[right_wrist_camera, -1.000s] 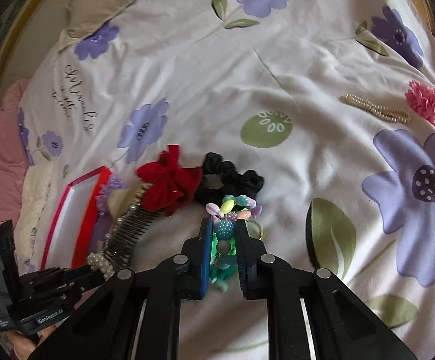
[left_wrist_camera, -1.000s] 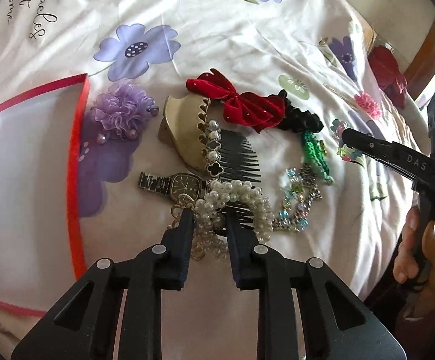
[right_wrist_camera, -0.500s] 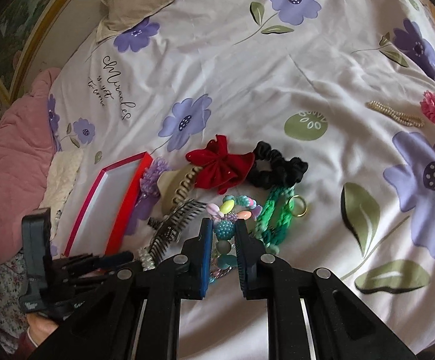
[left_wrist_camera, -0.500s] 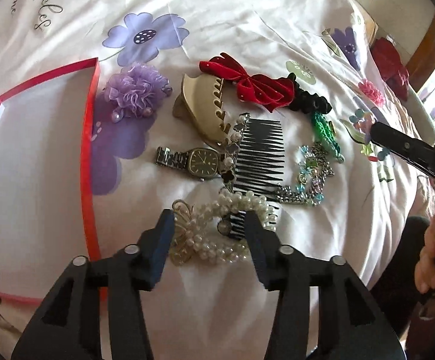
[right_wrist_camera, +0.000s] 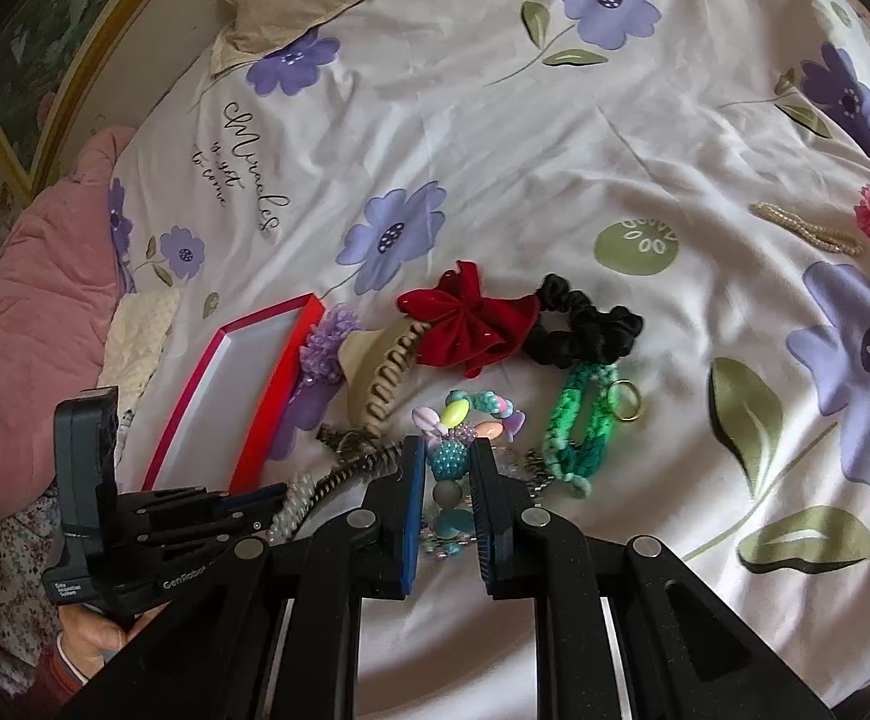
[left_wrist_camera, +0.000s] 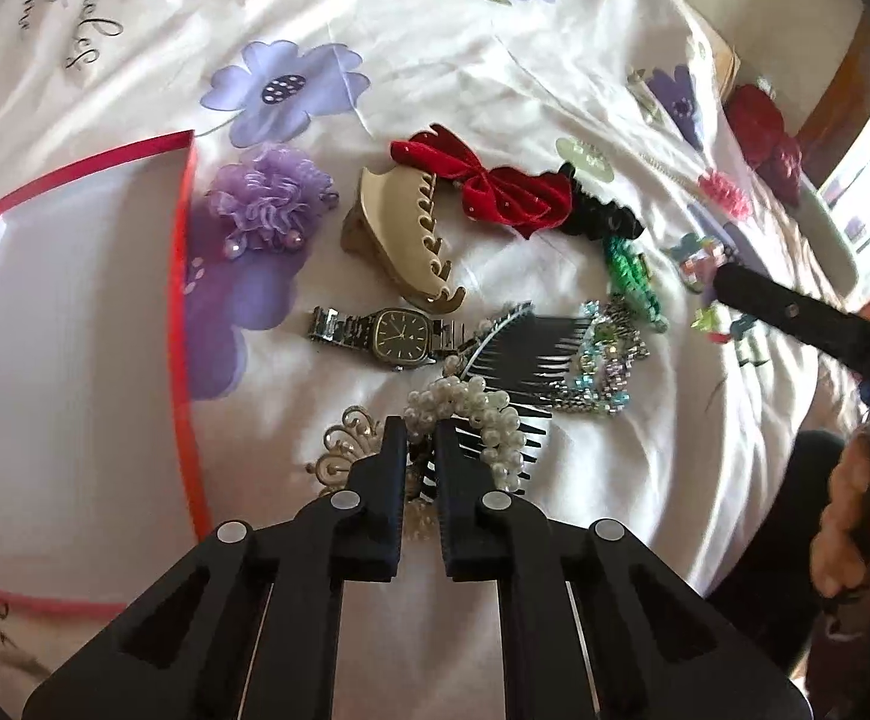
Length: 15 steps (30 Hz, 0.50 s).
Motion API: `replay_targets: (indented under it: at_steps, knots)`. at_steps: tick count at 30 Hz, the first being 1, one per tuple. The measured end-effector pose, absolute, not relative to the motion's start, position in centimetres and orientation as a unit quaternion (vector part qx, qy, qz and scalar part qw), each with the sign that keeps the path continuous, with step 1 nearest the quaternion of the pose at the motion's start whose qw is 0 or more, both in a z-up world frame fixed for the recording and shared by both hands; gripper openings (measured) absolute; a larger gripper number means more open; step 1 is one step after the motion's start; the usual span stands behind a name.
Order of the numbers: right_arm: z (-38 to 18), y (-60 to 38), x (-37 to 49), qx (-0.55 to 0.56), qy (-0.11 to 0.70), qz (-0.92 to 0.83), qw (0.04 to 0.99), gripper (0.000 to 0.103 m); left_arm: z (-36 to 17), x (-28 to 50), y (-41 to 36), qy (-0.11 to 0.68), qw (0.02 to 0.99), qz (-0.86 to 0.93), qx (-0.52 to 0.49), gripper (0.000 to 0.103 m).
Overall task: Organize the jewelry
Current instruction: 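Carry the pearl tie and beaded bracelet into the red-rimmed box with both tools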
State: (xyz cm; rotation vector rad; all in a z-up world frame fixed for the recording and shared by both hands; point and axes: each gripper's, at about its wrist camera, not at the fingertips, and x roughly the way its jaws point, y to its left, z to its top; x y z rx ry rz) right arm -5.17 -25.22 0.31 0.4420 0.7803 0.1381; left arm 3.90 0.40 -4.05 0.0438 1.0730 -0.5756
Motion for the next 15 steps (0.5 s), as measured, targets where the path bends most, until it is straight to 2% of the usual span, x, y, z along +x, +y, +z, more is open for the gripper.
replay_targets:
  at_steps: [6, 13, 15]
  knots:
    - [0.5, -23.4, -4.8, 0.213, 0.377, 0.088, 0.897, 0.015, -3.5, 2.9, 1.2, 0.491, 0.827, -0.273, 0.027, 0.008]
    - [0.3, -21.8, -4.8, 0.204, 0.385, 0.098, 0.895, 0.015, -5.5, 2.3, 2.4, 0.515, 0.815, -0.264, 0.033, 0.008]
    - [0.4, -21.5, -4.8, 0.203, 0.386, 0.102, 0.894, 0.015, -5.8, 2.5, 2.7, 0.519, 0.813, -0.262, 0.030, 0.012]
